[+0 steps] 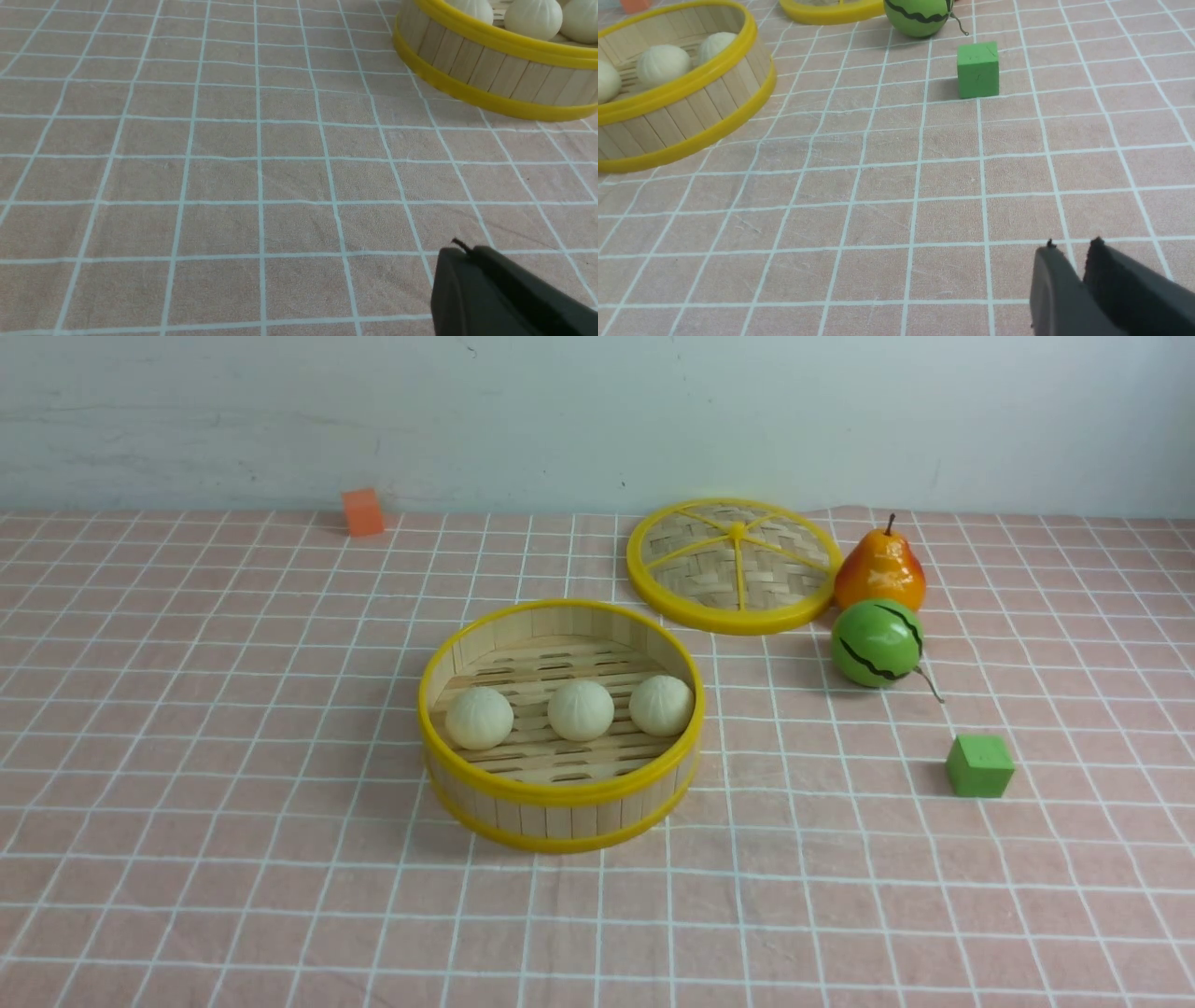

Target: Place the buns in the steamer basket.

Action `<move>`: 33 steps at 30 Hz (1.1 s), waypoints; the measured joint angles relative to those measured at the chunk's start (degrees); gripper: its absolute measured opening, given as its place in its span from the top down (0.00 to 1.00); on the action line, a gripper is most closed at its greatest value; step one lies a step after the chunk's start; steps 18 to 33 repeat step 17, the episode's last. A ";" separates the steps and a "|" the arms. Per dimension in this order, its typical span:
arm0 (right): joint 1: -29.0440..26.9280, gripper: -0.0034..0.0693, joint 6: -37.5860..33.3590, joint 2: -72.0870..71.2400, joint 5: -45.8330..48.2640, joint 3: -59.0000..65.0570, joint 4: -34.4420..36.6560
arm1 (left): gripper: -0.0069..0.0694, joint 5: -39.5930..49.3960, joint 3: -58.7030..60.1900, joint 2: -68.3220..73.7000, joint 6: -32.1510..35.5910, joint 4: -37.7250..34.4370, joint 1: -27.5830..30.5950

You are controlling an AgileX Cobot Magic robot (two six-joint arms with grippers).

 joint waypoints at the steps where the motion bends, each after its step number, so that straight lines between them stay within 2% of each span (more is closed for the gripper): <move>1: 0.00 0.81 0.00 0.00 0.00 0.00 0.00 | 0.92 0.00 0.00 0.00 0.00 0.00 0.00; 33: 0.00 0.79 0.00 0.00 0.00 0.00 0.00 | 0.92 0.00 0.00 0.00 0.00 0.00 0.00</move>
